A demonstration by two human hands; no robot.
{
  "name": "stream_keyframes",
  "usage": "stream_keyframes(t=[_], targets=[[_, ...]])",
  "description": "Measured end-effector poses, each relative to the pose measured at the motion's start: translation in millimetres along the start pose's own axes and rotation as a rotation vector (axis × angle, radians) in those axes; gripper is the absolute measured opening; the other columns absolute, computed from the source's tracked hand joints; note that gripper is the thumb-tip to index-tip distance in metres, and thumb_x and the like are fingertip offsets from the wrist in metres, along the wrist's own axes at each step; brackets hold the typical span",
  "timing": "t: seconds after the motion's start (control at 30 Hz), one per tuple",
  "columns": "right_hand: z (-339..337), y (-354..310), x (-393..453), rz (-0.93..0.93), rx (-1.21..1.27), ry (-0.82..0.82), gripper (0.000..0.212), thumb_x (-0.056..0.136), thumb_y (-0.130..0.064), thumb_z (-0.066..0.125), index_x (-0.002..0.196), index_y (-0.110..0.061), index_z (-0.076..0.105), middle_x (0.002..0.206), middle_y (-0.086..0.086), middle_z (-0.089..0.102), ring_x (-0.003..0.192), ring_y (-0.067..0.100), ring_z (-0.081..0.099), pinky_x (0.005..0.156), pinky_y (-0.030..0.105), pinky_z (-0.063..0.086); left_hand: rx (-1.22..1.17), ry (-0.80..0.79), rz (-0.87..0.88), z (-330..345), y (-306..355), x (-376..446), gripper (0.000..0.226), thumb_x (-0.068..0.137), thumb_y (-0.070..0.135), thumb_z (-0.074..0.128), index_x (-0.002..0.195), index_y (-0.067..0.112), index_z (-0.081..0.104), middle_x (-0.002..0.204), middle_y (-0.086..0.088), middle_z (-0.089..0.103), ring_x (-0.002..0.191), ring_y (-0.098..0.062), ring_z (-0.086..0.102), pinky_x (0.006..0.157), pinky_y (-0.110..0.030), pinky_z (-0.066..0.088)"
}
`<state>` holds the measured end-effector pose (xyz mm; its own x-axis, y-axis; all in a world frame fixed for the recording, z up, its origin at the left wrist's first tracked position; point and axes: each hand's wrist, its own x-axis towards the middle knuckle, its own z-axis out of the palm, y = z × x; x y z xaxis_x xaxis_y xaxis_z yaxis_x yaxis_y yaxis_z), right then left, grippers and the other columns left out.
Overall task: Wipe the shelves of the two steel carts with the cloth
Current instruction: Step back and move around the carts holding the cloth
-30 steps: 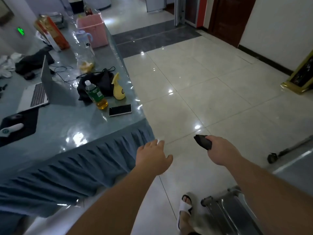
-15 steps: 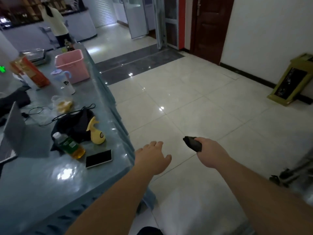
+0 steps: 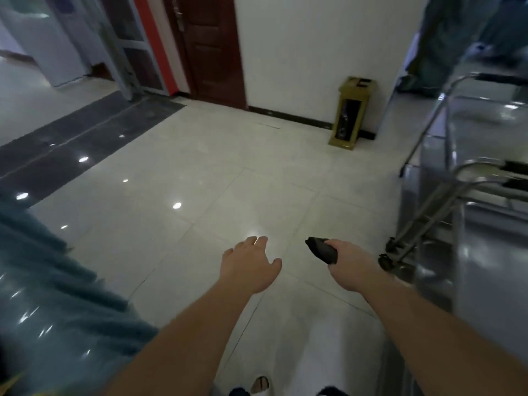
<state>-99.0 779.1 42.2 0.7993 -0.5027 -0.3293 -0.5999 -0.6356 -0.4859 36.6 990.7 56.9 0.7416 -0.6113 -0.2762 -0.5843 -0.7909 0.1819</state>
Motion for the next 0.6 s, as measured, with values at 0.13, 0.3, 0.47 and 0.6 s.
stream_keyframes(t=[0.13, 0.3, 0.47, 0.6], targets=[[-2.3, 29.2, 7.8, 0.17, 0.041, 0.039, 0.046, 0.09, -0.011, 0.057, 0.134, -0.025, 0.061, 0.102, 0.001, 0.068, 0.087, 0.023, 0.064, 0.07, 0.033, 0.049, 0.041, -0.063, 0.131, -2.6, 17.1, 56.7, 0.073, 0.097, 0.067, 0.039, 0.16, 0.028, 0.035, 0.161, 0.005, 0.043, 0.145, -0.02, 0.043, 0.115, -0.046, 0.033], [-31.1, 79.1, 26.9, 0.344, 0.077, 0.139, 0.055, 0.091, -0.015, 0.057, 0.144, -0.032, 0.054, 0.103, -0.004, 0.066, 0.088, 0.021, 0.063, 0.073, 0.035, 0.052, 0.101, -0.127, 0.295, -5.4, 70.7, 126.4, 0.075, 0.098, 0.067, 0.037, 0.162, 0.028, 0.032, 0.165, 0.002, 0.039, 0.148, -0.023, 0.04, 0.117, -0.048, 0.032], [-64.0, 134.6, 65.7, 0.417, 0.145, 0.2, 0.041, 0.089, -0.016, 0.055, 0.127, -0.031, 0.061, 0.09, -0.008, 0.065, 0.079, 0.017, 0.063, 0.071, 0.038, 0.057, 0.141, -0.16, 0.401, -4.8, 139.7, 191.8, 0.076, 0.1, 0.067, 0.033, 0.165, 0.028, 0.028, 0.169, 0.002, 0.032, 0.152, -0.023, 0.035, 0.121, -0.048, 0.029], [-99.2, 180.6, 96.8, 0.438, 0.162, 0.216, 0.041, 0.089, -0.016, 0.055, 0.126, -0.032, 0.062, 0.085, -0.011, 0.064, 0.074, 0.012, 0.062, 0.06, 0.032, 0.052, 0.183, -0.172, 0.455, -9.7, 198.9, 237.5, 0.075, 0.101, 0.067, 0.033, 0.165, 0.029, 0.027, 0.17, 0.002, 0.031, 0.152, -0.022, 0.035, 0.122, -0.046, 0.028]])
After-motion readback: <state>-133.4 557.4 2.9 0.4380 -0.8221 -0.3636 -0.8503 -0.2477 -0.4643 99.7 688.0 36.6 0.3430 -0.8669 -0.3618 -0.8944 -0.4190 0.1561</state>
